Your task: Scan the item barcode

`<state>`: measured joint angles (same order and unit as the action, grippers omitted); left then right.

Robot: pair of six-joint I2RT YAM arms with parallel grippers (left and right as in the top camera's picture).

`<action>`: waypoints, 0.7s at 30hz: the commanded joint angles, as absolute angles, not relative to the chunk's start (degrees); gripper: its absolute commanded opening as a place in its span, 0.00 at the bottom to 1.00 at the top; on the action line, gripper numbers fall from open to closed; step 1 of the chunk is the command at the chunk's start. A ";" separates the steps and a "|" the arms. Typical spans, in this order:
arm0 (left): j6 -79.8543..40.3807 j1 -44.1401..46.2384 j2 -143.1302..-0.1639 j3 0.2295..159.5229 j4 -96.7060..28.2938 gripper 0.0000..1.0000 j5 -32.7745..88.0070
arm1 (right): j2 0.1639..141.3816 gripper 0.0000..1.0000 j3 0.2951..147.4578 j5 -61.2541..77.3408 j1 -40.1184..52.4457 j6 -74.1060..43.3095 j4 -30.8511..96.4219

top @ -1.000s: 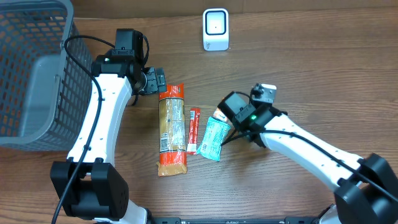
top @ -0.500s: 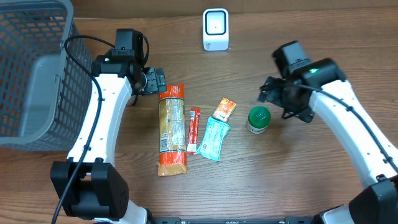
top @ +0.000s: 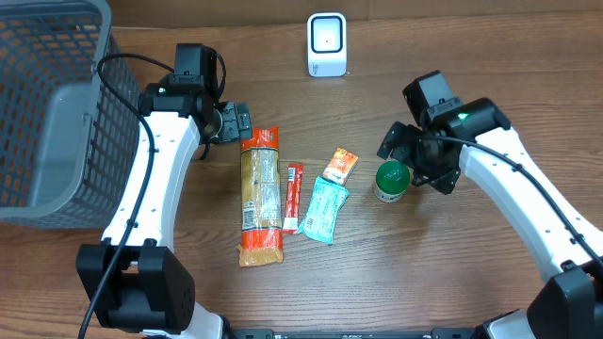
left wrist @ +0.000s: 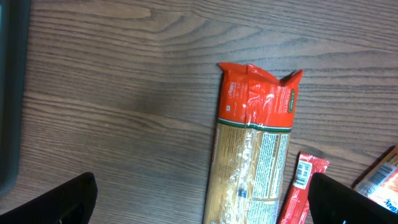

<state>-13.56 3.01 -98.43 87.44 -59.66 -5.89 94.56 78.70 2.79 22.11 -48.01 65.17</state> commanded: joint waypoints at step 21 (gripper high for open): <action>-13.30 3.03 -97.73 88.31 -59.66 1.00 -6.52 | 94.65 0.92 64.27 -3.99 24.45 -52.31 46.11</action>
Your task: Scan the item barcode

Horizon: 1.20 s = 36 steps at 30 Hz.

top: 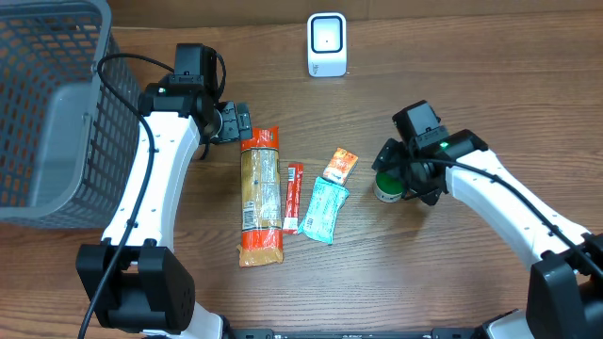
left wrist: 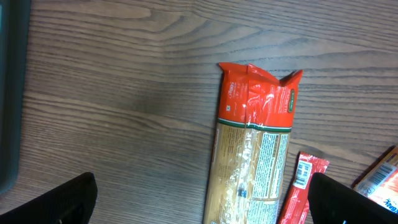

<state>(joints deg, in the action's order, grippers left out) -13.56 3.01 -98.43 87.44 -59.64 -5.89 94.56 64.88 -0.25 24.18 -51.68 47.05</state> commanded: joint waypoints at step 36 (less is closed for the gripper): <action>-13.30 3.03 -97.73 88.31 -59.66 1.00 -6.52 | 94.70 0.69 64.07 -2.50 25.98 -34.00 51.96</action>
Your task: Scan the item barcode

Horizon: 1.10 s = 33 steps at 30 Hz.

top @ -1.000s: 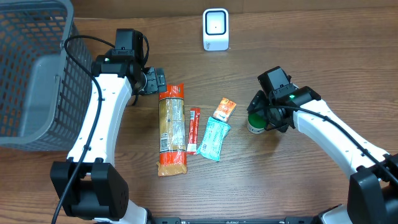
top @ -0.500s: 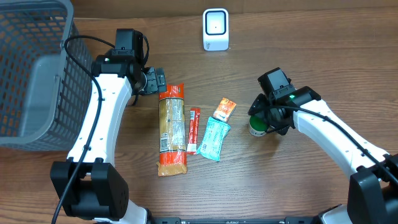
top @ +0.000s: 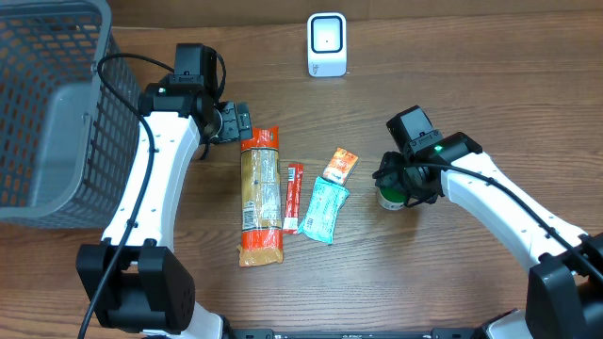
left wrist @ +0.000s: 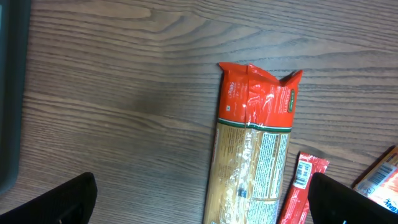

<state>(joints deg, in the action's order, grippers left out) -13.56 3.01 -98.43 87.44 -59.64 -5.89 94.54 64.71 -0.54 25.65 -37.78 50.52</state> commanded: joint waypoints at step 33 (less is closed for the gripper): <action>-13.30 3.03 -97.73 88.31 -59.66 1.00 -6.52 | 97.03 0.87 64.07 -2.46 26.04 -26.26 54.37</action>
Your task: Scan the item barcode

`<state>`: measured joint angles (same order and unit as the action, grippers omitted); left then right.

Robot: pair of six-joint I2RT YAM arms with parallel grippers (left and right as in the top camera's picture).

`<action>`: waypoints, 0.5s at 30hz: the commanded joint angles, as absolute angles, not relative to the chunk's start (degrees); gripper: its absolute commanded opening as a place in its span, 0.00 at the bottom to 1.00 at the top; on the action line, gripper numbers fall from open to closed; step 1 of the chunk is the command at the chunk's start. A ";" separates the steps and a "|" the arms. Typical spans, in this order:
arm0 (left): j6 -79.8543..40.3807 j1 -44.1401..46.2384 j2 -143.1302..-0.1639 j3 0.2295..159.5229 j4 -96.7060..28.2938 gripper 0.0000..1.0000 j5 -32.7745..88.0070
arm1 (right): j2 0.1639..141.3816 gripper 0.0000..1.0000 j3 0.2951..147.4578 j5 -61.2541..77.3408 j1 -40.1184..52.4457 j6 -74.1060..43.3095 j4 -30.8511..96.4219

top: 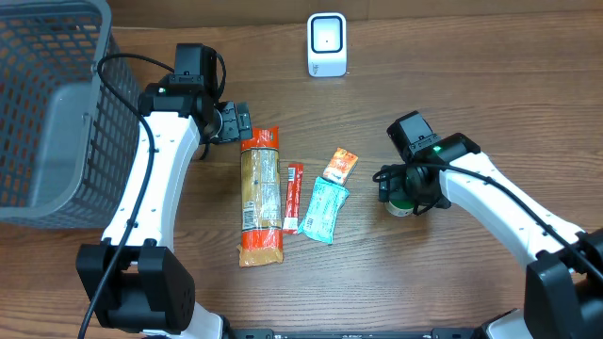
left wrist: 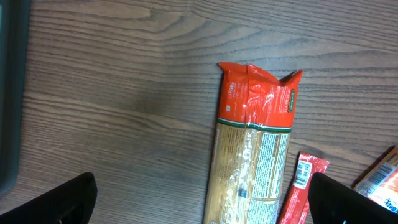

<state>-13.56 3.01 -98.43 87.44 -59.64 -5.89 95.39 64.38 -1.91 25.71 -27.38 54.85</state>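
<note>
A white barcode scanner [top: 327, 44] stands at the far edge of the table. A small jar [top: 400, 208] sits right of centre, mostly hidden under my right gripper [top: 401, 188], which is down over it; only its pale lower rim shows. The overhead view does not show whether those jaws have closed on it. My left gripper [top: 236, 122] stays open just above the top end of a long pasta package [top: 261, 193]. In the left wrist view the left gripper [left wrist: 202, 205] has its fingertips [left wrist: 68, 199] far apart, with the pasta package [left wrist: 255, 149] between them.
A red stick sachet [top: 293, 196], a teal pouch [top: 322, 209] and an orange packet [top: 340, 166] lie between the pasta and the jar. A grey wire basket [top: 47, 113] fills the left side of the table.
My right gripper has shifted slightly nearer and lower over the jar, so its green lid no longer shows. The left arm and the other items are unchanged.
My right gripper first hovered to the right of the green-lidded jar. Then it stood against the jar's right side, then partly over it, and now it covers the jar. My left gripper stayed open by the pasta throughout.
</note>
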 commanded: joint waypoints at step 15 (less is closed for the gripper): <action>-13.30 3.03 -97.73 88.31 -59.66 1.00 -6.52 | 102.26 0.86 64.07 -2.48 26.02 -25.80 51.90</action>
